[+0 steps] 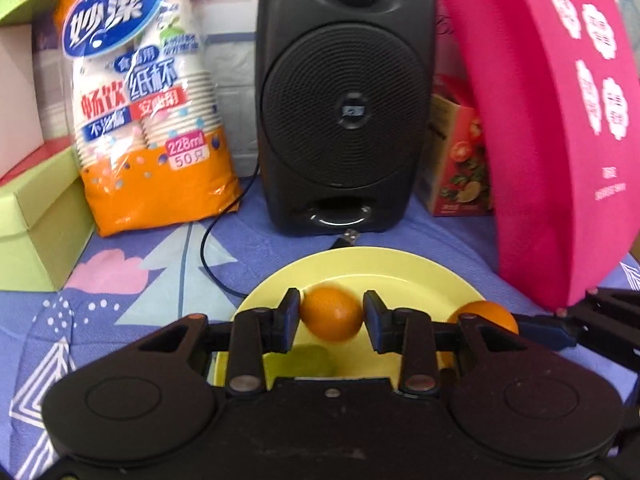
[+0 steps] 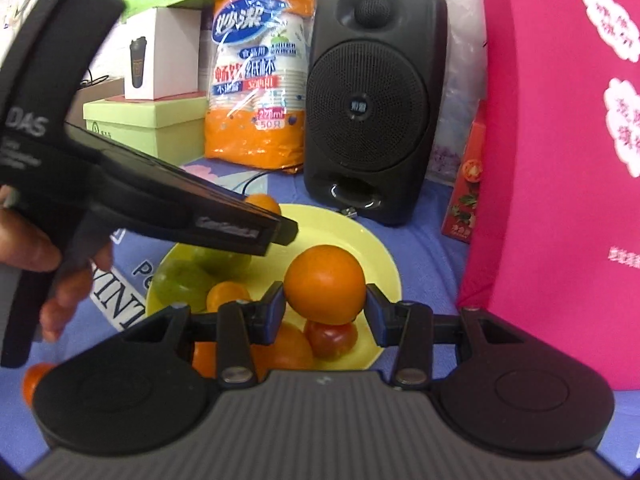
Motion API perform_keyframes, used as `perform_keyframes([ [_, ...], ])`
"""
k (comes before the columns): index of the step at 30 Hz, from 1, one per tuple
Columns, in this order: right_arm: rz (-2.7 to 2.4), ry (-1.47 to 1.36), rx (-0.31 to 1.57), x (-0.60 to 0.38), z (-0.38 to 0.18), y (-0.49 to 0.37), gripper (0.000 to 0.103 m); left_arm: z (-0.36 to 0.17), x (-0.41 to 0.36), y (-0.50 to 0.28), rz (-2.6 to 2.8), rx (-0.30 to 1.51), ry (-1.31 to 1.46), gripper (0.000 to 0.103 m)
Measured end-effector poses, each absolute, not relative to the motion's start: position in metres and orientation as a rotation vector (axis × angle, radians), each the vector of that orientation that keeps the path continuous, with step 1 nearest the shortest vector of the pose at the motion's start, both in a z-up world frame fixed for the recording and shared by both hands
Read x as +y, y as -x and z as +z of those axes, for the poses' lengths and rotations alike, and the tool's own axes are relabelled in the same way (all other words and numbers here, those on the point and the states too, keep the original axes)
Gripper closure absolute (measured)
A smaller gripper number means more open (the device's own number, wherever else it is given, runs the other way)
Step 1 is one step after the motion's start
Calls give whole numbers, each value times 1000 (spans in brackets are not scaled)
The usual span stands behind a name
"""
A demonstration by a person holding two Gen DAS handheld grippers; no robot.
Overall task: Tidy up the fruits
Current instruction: 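Carry both oranges onto the yellow plate and open both grippers, then withdraw both grippers from the plate toward the remaining fruit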
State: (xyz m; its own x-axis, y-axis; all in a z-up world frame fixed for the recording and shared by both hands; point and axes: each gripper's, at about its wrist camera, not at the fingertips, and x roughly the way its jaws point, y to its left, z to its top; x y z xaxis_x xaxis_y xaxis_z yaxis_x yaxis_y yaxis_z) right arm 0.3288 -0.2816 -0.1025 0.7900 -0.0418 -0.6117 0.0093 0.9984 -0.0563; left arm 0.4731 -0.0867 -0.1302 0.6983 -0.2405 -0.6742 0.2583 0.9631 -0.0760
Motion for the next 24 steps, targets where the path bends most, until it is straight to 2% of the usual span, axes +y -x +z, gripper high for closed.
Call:
perform_keyframes([
  [1, -29, 56, 655, -280, -103, -329, 61, -130, -86, -474, -273, 746, -19, 59],
  [3, -30, 72, 650, -278, -102, -327, 60, -128, -83, -471, -263, 733, -20, 42],
  [7, -36, 97, 626, -278, -95, -311, 59, -115, -70, -452, -264, 694, -25, 42],
  [11, -50, 66, 610, -280, -89, -285, 51, -104, -52, -420, -277, 666, -4, 42],
  [24, 33, 59, 685, -243, -106, -197, 52, -112, -2, -290, -212, 627, -1, 41],
])
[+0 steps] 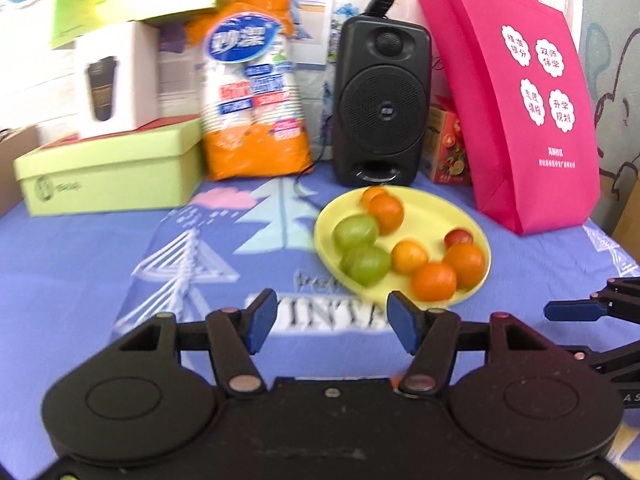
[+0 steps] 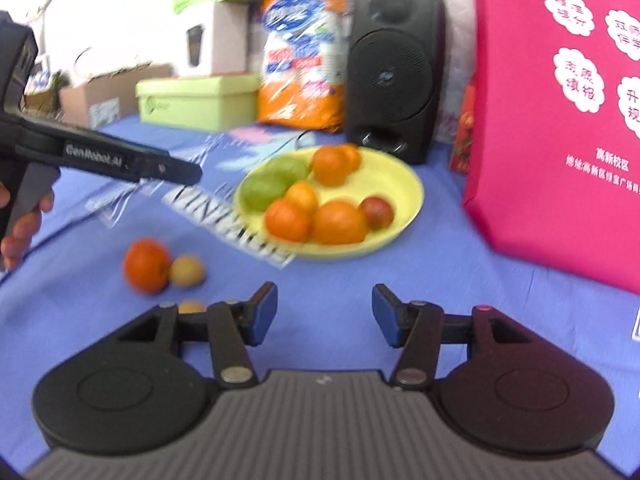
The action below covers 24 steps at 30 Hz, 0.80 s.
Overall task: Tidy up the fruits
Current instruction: 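Withdraw both grippers from the plate toward the remaining fruit, then grasp a large orange with the left gripper while the right gripper grasps a red tomato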
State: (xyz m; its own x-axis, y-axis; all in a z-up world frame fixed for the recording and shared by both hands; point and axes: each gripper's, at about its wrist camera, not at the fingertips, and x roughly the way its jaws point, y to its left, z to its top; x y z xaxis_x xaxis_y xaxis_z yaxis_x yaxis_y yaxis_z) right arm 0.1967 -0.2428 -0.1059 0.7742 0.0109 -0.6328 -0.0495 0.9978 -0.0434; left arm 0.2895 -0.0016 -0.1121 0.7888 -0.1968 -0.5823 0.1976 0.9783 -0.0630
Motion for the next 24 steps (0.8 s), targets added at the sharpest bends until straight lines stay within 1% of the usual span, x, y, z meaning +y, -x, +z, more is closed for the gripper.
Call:
perform_keyframes([
  [3, 61, 73, 702, -228, -112, -180, 53, -119, 10, -260, -184, 635, 33, 37],
  [7, 92, 78, 713, -213, -116, -161, 53, -130, 23, -231, -162, 662, 77, 37],
  [10, 118, 78, 724, -203, -118, -154, 56, -140, 25, -213, -172, 689, 84, 37],
  [20, 144, 41, 716, -189, -119, -140, 56, -149, -13, -198, -220, 685, -52, 37],
  [23, 140, 34, 710, -187, -121, -139, 55, -151, -25, -196, -236, 687, -78, 32],
  [24, 139, 31, 708, -186, -121, -139, 55, -151, -27, -196, -237, 689, -81, 32],
])
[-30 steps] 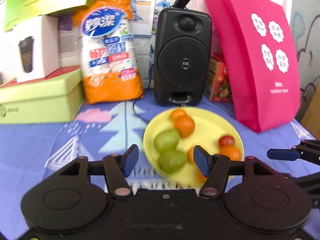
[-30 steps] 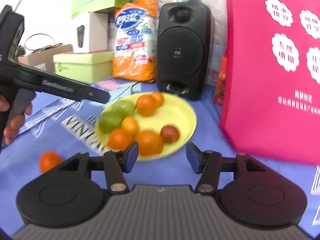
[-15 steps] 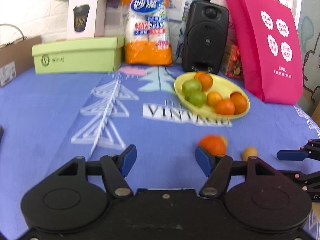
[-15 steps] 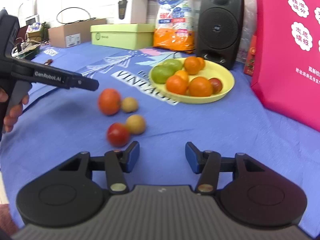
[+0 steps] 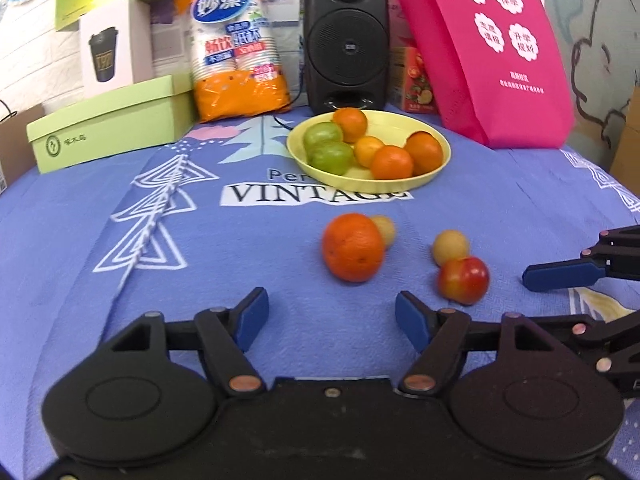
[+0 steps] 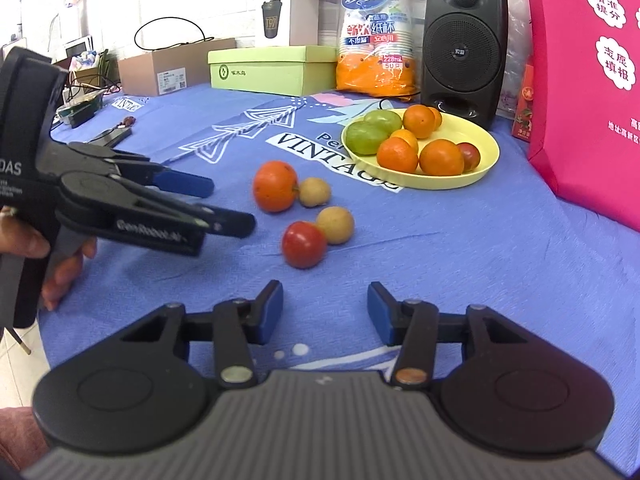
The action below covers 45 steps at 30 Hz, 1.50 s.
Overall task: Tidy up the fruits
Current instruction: 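Grasp a large orange with the left gripper while the right gripper grasps a red tomato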
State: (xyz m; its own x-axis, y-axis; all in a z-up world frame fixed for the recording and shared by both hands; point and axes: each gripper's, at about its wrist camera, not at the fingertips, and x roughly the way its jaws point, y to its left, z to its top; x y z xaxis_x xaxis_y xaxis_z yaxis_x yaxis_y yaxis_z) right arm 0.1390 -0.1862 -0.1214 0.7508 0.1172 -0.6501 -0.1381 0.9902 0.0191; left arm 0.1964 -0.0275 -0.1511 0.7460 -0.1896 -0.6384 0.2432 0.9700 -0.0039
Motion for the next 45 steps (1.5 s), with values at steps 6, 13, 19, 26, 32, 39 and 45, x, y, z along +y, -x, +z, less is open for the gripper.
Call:
perform_keyframes([
  [6, 135, 25, 704, -185, -123, -139, 55, -152, -34, -213, -245, 701, -87, 32],
  [13, 140, 24, 701, -183, -123, -139, 55, -153, -35, -231, -254, 707, -81, 32],
  [19, 145, 25, 704, -181, -124, -140, 53, -154, -35, -240, -263, 701, -73, 35],
  [26, 163, 33, 706, -174, -125, -146, 52, -152, -36, -245, -289, 687, -67, 63],
  [32, 165, 33, 710, -170, -125, -151, 51, -151, -38, -240, -296, 675, -96, 67],
  [39, 160, 35, 716, -163, -126, -167, 51, -149, -15, -222, -279, 684, -43, 67],
  [45, 149, 40, 727, -161, -128, -181, 53, -149, -10, -210, -268, 680, -43, 67],
])
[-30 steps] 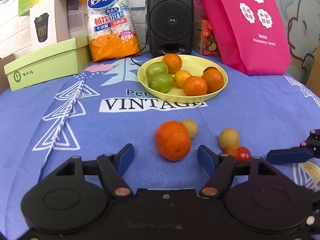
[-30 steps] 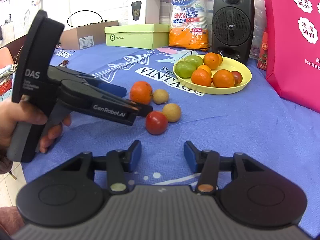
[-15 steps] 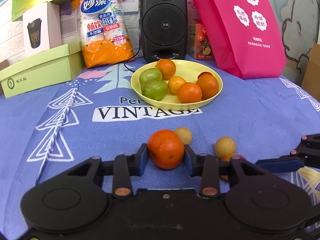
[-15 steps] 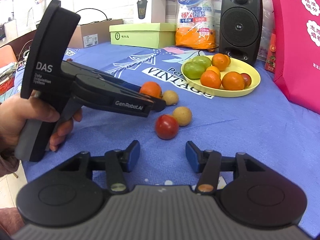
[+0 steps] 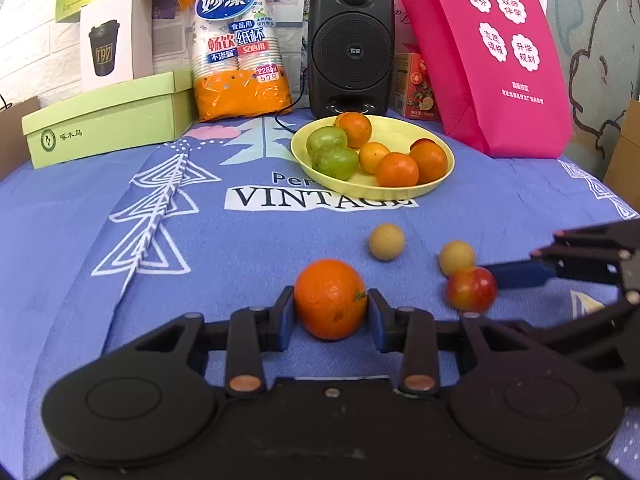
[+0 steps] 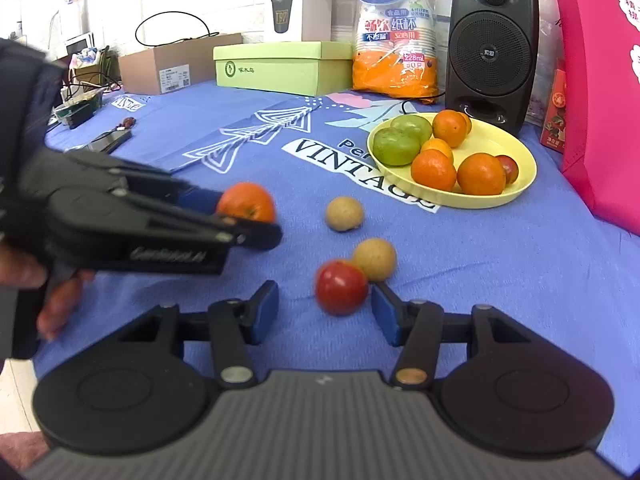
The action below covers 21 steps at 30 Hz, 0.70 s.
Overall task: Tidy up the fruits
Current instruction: 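Grasp a large orange with the left gripper while the right gripper grasps a red tomato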
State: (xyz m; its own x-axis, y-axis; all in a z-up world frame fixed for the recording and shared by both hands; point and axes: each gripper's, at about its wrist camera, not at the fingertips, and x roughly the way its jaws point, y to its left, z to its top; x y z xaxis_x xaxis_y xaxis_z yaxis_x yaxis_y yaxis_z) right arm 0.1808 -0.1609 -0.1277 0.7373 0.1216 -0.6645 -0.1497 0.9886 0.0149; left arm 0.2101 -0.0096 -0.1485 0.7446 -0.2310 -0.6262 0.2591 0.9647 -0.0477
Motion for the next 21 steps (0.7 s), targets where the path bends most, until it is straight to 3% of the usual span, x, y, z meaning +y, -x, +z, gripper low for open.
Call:
perform_keyframes([
  [3, 145, 47, 726, -161, -128, -184, 61, -150, -12, -207, -267, 676, -47, 67],
  [6, 133, 43, 718, -164, -128, -180, 75, -150, -10, -205, -270, 678, -42, 67],
  [21, 104, 15, 716, -182, -119, -126, 76, -144, -8, -175, -320, 684, -62, 68],
])
